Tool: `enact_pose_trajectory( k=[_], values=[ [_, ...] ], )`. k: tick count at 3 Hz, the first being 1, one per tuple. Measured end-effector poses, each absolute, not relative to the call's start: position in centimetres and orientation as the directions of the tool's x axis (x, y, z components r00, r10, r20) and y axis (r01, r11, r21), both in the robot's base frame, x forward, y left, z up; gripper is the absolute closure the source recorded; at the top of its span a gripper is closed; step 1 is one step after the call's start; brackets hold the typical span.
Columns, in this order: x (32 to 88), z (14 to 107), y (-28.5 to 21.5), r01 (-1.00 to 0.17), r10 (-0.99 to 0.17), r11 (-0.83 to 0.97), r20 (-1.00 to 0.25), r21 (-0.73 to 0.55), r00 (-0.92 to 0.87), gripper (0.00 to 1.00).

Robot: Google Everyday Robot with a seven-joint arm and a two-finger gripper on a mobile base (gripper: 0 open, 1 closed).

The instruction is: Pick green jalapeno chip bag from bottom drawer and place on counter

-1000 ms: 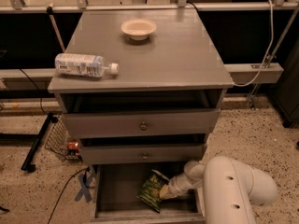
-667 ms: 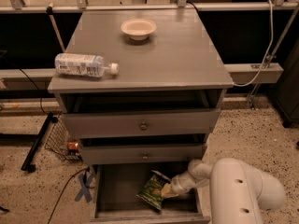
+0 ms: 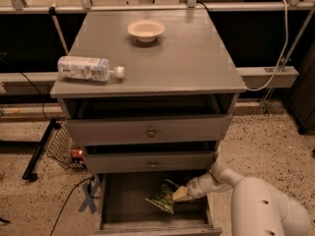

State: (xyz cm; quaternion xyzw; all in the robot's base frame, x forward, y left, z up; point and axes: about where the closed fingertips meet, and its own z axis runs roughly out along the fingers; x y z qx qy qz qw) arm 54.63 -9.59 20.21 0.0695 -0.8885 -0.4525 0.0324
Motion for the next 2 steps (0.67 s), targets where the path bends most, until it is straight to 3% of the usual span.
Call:
enact_pose_trajectory(
  k=[1,2],
  values=[
    [53.51,23.63,-9.91,-0.141,-0.238,0.475,-0.028,0.868,-0.971,1.00],
    [53.51,23.62,-9.90,-0.141,-0.238,0.475,-0.028,0.868,-0.971,1.00]
  ],
)
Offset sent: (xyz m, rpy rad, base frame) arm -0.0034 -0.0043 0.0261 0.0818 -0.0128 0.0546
